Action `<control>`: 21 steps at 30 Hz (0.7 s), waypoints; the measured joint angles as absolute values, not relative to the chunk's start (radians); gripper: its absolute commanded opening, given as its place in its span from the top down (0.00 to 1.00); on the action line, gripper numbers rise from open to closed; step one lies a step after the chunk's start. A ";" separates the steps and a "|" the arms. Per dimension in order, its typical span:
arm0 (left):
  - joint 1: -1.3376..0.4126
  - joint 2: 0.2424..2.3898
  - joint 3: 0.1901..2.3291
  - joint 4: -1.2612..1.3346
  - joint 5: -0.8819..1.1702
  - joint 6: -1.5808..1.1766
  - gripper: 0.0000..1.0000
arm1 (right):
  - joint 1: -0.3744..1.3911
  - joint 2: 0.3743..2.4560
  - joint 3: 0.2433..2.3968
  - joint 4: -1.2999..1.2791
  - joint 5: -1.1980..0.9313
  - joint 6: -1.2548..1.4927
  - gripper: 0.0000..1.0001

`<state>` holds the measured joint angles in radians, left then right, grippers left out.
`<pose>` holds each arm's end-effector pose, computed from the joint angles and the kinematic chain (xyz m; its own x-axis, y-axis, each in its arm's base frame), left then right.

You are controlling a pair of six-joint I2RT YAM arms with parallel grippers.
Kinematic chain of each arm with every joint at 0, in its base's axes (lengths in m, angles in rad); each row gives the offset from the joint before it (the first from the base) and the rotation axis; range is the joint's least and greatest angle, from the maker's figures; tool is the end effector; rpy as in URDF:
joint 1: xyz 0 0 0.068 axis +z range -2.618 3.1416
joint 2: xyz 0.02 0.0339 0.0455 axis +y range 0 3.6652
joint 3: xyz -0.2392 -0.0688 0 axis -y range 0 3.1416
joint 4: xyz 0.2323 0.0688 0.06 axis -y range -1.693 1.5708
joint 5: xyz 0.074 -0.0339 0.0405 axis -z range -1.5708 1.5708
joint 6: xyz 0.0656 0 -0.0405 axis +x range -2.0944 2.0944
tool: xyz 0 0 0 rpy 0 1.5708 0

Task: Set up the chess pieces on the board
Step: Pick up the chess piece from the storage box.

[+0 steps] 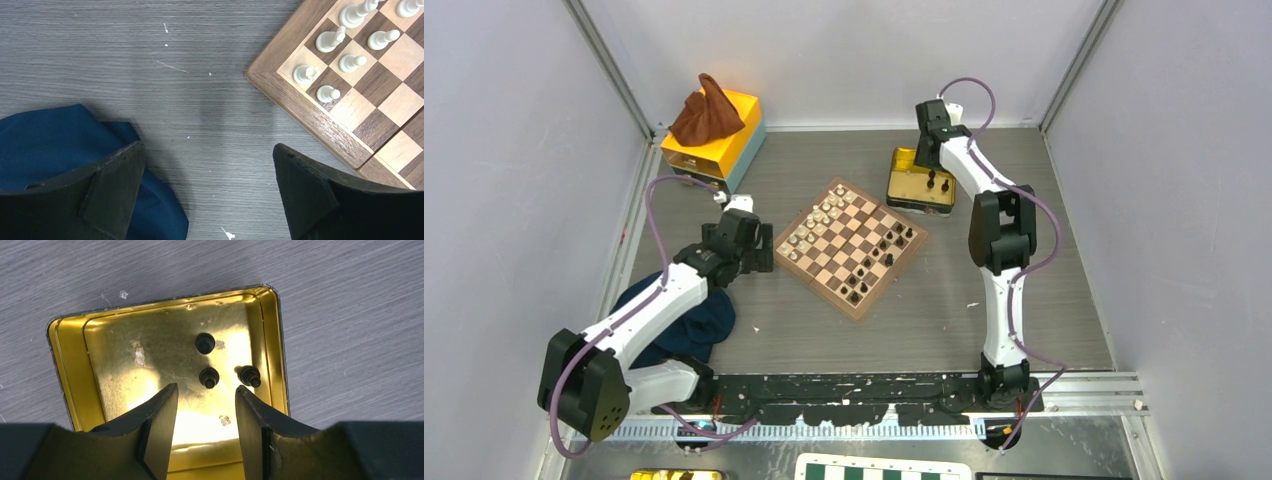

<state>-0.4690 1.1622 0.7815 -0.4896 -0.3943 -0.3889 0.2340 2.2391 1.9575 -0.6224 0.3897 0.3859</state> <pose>0.2341 -0.0904 0.1995 -0.7055 -0.0350 -0.7078 -0.0768 0.9967 0.0274 0.4837 0.0897 0.1885 -0.7029 0.1904 -0.6854 0.3008 0.9527 -0.0438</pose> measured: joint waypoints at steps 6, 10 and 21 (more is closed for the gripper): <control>-0.469 1.171 0.781 -0.490 -0.398 -0.389 0.00 | 0.216 2.288 2.009 -0.620 0.375 0.379 0.48; -0.469 1.178 0.781 -0.490 -0.401 -0.389 0.00 | 0.208 2.325 2.042 -0.614 0.364 0.372 0.48; -0.463 1.202 0.781 -0.489 -0.401 -0.389 0.00 | 0.192 2.409 2.128 -0.613 0.343 0.369 0.50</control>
<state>-0.4633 1.2018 0.7815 -0.4892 -0.4011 -0.3889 0.1921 2.4088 2.1277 -0.6128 0.3431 0.3687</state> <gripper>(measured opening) 0.996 0.510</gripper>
